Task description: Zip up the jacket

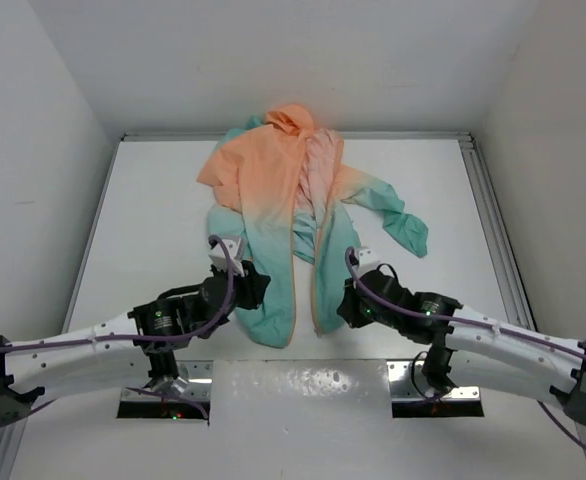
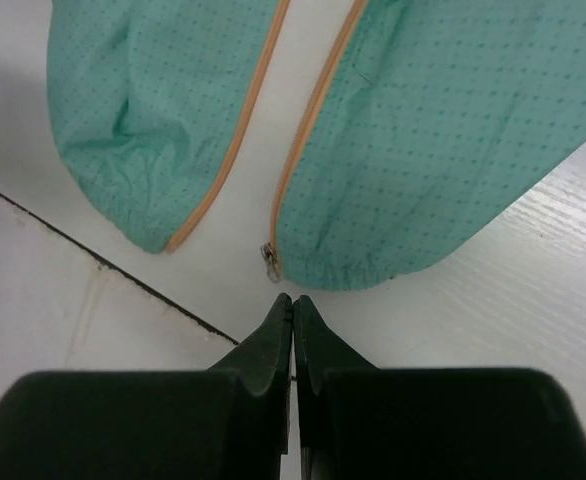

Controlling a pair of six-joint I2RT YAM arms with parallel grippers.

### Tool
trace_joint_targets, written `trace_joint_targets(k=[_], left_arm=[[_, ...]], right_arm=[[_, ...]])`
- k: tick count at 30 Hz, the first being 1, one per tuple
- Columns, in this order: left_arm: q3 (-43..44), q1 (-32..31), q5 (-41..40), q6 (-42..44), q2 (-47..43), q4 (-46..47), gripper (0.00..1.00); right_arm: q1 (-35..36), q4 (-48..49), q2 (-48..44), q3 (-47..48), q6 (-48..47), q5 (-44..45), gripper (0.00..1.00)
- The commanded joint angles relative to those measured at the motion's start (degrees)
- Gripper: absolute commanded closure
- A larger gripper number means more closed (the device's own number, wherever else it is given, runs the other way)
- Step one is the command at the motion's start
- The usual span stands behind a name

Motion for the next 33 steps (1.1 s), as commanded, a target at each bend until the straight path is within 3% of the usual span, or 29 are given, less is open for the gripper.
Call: trace_joint_targets(k=[1,2,7,11,16,19,22,26,27,33], left_arm=[[0.67,0.03,1.84,-1.30,0.95,-2.89,0.72],[0.49,-0.05,2.28,-1.38,0.87,-3.16,0.73],[-2.59,-0.14,6.23,-1.38,2.70,-1.40,0.99],[-3.20,-2.77,7.12,-2.43,6.13,-1.76,1.00],[-2.84,-8.04,2.46,-7.62,11.23,-6.41,1.00],[-2.50,-8.40,4.47,-8.86,14.22,-6.68,1.00],[-3.20,-9.11,6.59,-8.86,17.64,-4.84,0.94],[-2.50,-10.16,8.43,-8.59,22.65,-4.66,0.67],[-2.76,-10.95,8.43,-8.59,23.18,-4.14,0.64],[-3.11,-12.36,8.26,-6.57,26.97,-0.62,0.61]], right_arm=[[5.13,0.46,0.75,5.12,1.01,10.17,1.00],[5.31,-0.86,0.23,4.95,1.54,10.26,1.00],[5.31,1.40,-1.54,-2.95,6.10,5.62,1.00],[7.76,3.08,3.03,-4.90,7.60,5.68,1.00],[9.44,6.50,4.52,-5.34,7.69,8.33,1.00],[9.44,10.62,5.31,-6.65,8.22,6.75,1.00],[9.53,12.49,6.98,-7.36,8.57,5.69,1.00],[9.71,12.84,7.17,-7.19,8.66,6.22,1.00],[9.71,12.41,6.90,-7.19,8.40,6.48,1.00],[9.71,11.62,3.83,-7.80,8.40,7.19,1.00]])
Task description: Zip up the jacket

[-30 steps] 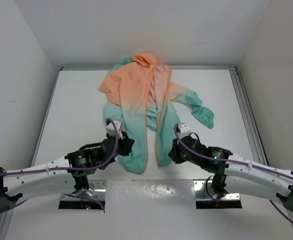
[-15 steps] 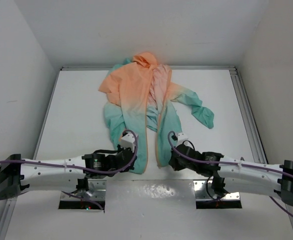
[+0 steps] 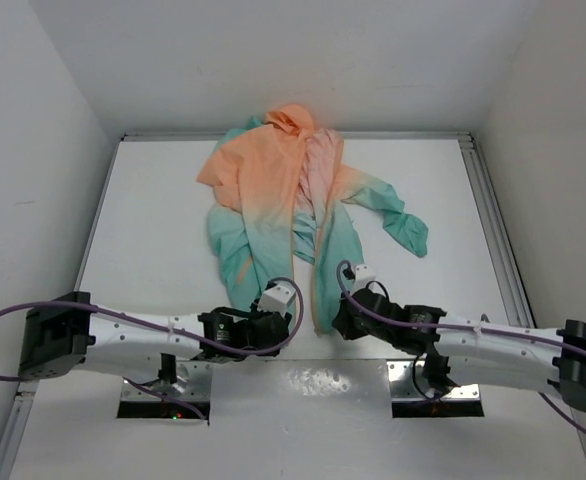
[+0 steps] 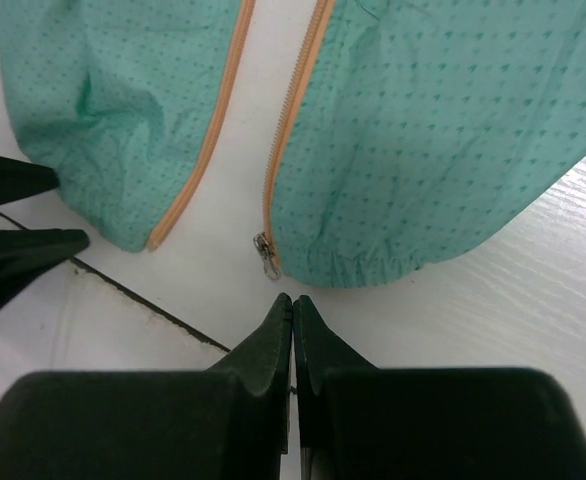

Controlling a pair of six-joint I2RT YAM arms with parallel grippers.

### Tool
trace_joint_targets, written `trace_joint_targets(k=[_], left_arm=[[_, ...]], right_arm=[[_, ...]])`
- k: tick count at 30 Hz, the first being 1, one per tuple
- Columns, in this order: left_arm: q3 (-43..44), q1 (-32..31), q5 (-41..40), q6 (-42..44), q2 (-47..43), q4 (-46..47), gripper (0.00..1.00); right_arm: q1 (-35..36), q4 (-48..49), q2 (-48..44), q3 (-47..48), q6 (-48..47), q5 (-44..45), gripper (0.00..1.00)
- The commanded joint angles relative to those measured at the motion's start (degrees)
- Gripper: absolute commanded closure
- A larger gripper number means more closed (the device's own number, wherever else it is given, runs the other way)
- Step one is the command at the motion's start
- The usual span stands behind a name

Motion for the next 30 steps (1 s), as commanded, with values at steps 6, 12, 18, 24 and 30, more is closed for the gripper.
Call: trace_joint_targets(k=[6,12,18,24,30], left_arm=[[-0.62,-0.78,1.93,3.12,4.14,7.11,0.59],[-0.27,-0.78,2.89,3.38,7.40,8.78,0.57],[-0.10,-0.78,2.02,3.21,8.36,9.40,0.58],[0.17,-0.78,0.61,3.74,7.66,9.93,0.66],[-0.27,-0.78,-0.27,3.38,9.95,11.07,0.65]], right_arm=[[0.44,1.54,-3.57,-1.36,1.14,1.24,1.00],[0.35,1.71,-4.10,-1.71,1.32,0.71,1.00],[0.44,2.85,-4.01,-2.59,1.76,0.10,1.00],[0.35,3.12,-4.01,-3.29,2.02,-0.08,1.00],[0.44,3.12,-4.37,-3.21,1.85,-0.08,1.00]])
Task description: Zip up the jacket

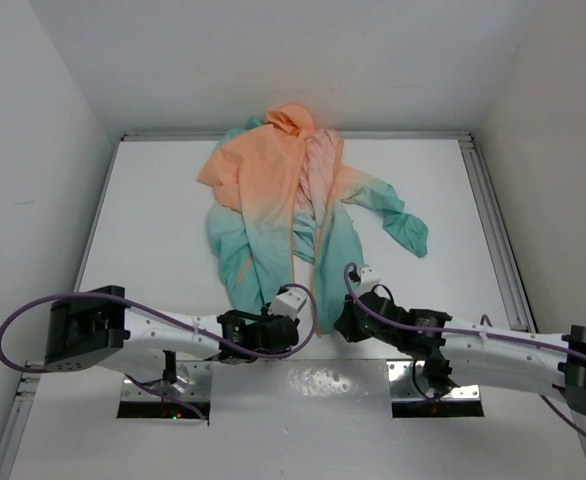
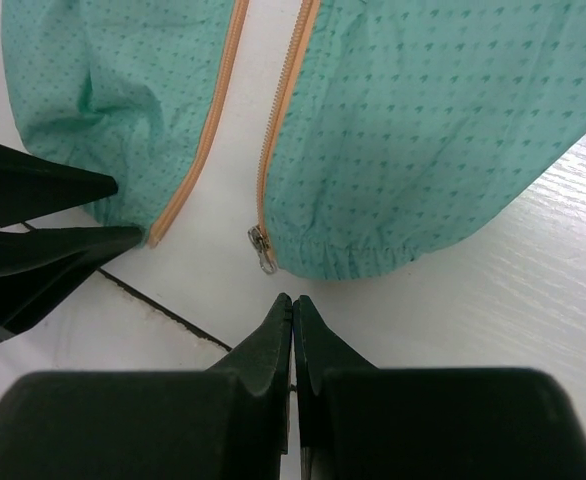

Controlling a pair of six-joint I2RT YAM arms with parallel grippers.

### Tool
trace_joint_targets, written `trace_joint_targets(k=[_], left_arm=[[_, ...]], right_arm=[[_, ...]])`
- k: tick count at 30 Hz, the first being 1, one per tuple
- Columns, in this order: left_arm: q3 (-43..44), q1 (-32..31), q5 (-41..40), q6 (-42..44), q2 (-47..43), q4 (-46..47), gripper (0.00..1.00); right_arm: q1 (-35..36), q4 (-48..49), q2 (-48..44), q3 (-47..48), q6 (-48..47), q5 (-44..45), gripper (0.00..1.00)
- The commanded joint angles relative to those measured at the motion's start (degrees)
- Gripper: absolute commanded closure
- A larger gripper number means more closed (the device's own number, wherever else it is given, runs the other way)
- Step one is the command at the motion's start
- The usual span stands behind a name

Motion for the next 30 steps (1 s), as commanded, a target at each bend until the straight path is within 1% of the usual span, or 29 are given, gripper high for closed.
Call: trace_joint_targets(k=[1,8,9,10,11,13,14,15,16,24,27,30], left_arm=[[-0.36,-0.43,-1.47,0.35,0.61,3.64,0.65],[-0.53,-0.43,-3.67,-0.88,3.60,4.35,0.63],[-0.71,-0.43,-3.67,-0.97,4.56,4.96,0.65],[-1.15,-0.43,-3.76,-1.14,5.01,5.31,0.70],[-1.50,-0.43,-3.84,-1.67,5.36,5.66,0.81],[-1.85,-0.43,-4.11,-2.02,5.63,6.20,0.88],[-1.85,-0.43,-4.20,-2.11,5.54,6.20,0.94],[-1.85,-0.43,-4.72,-2.29,5.28,6.02,0.98],[-1.77,-0.43,-4.98,-2.38,5.19,5.85,1.00],[-2.47,-0.43,-3.15,-3.43,0.27,8.39,1.00],[-4.74,-0.43,-3.75,-6.67,-4.29,12.15,1.00],[-8.52,-0.43,-6.30,-13.16,-9.83,16.29,1.00]], right_arm=[[0.44,1.85,-0.32,0.01,0.47,-0.01,1.00],[0.44,3.34,0.12,-0.96,0.65,-0.63,1.00],[0.44,3.34,0.03,-0.96,0.65,-0.54,1.00],[0.44,3.08,-0.14,-0.96,0.65,-0.54,1.00],[0.35,3.08,-0.23,-0.96,0.73,-0.45,1.00],[0.44,3.08,-0.50,-1.05,0.82,-0.45,1.00],[0.44,3.08,-0.58,-1.05,0.74,-0.37,1.00],[0.44,2.99,-0.67,-0.96,0.65,-0.36,1.00],[0.44,2.90,-0.67,-0.96,0.65,-0.28,1.00],[0.44,2.11,1.00,1.41,-0.49,-0.80,1.00],[0.44,2.28,1.35,2.64,-0.85,-1.24,1.00],[0.44,4.39,1.00,4.04,-1.02,-1.86,1.00]])
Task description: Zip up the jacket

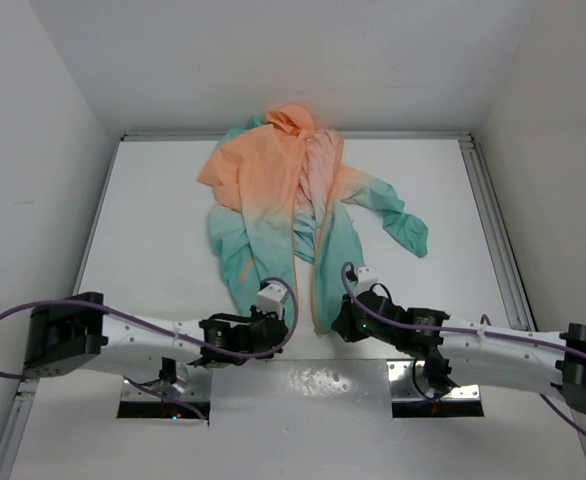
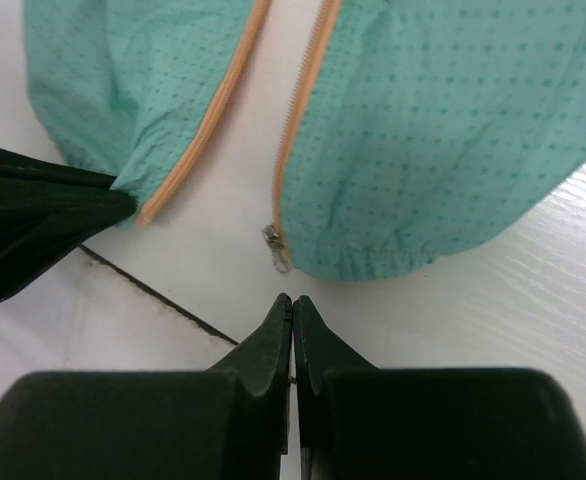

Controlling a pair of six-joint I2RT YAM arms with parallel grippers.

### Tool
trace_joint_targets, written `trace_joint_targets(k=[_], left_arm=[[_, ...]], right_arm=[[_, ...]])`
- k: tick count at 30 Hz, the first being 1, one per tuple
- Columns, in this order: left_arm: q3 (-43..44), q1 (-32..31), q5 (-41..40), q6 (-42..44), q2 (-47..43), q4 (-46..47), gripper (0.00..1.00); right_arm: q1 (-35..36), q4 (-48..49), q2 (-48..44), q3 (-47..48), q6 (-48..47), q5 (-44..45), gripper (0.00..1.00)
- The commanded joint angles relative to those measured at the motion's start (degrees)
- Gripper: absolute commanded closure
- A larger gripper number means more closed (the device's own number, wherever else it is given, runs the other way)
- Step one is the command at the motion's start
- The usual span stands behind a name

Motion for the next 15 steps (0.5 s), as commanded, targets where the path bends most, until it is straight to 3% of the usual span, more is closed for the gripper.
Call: trace_joint_targets(k=[1,8,9,10,13,15], left_arm=[[-4.70,-0.34,-4.63,-7.72,-7.10,8.42,1.00],[-10.43,-0.16,-14.23,-9.40,-20.74,14.59,1.00],[-10.96,-0.25,-14.67,-8.79,-22.66,16.51,1.00],[-11.92,-0.25,-14.59,-7.91,-23.29,18.01,1.00],[-13.50,-0.25,-13.28,-6.32,-24.61,21.36,1.00],[-13.86,-0.25,-11.87,-5.80,-25.23,22.94,1.00]], right_arm=[[0.44,4.20,-0.47,3.96,-1.13,-0.76,1.00],[0.44,3.93,3.56,8.36,-1.31,-1.11,0.97],[0.44,5.51,4.01,8.36,-1.14,-3.38,0.93],[0.44,7.26,4.45,8.27,-0.87,-4.88,0.82],[0.44,14.82,6.03,8.01,0.79,-8.31,0.61],[0.35,20.09,7.17,7.57,2.11,-9.29,0.55]])
